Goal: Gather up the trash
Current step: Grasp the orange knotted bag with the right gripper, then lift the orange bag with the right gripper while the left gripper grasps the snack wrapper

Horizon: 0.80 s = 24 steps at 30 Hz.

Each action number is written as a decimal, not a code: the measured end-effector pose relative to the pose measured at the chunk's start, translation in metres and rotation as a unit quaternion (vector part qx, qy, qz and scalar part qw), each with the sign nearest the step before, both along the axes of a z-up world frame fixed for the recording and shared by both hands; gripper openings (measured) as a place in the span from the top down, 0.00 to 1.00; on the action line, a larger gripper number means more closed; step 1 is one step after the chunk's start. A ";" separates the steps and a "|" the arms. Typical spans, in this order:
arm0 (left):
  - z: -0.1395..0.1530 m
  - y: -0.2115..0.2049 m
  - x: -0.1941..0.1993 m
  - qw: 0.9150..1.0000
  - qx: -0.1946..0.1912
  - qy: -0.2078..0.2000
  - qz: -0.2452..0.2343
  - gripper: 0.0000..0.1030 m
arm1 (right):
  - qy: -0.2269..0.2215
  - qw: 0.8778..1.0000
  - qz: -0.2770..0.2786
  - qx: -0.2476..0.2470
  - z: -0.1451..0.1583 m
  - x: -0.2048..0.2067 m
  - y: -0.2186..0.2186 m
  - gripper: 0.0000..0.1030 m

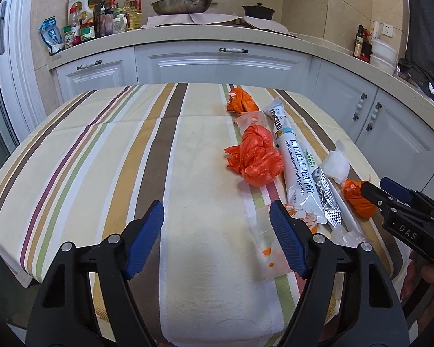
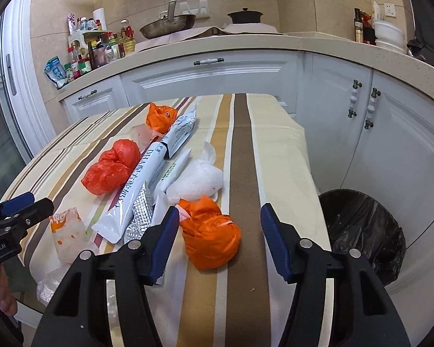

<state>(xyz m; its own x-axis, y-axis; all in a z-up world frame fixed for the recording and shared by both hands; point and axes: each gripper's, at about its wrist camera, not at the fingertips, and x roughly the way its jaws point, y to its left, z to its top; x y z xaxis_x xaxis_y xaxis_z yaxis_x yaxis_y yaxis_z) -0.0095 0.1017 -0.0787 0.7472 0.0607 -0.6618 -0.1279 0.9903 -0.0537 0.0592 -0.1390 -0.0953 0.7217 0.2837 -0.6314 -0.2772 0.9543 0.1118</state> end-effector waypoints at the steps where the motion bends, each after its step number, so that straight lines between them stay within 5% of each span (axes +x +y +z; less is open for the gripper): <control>1: 0.000 0.000 0.000 1.000 -0.002 0.000 -0.001 0.29 | 0.004 1.000 0.002 0.000 -0.001 0.001 -0.001 0.44; 8: -0.001 -0.005 0.000 1.000 -0.012 -0.001 -0.010 0.29 | 0.022 1.000 0.018 0.006 -0.009 0.004 0.004 0.45; 11: -0.001 -0.007 0.000 1.000 -0.013 -0.001 -0.010 0.29 | 0.027 0.999 0.035 0.019 -0.011 0.004 0.005 0.62; 24: 0.008 -0.024 -0.005 1.000 -0.015 -0.012 -0.020 0.28 | -0.003 1.000 0.011 0.010 0.002 -0.009 -0.015 0.63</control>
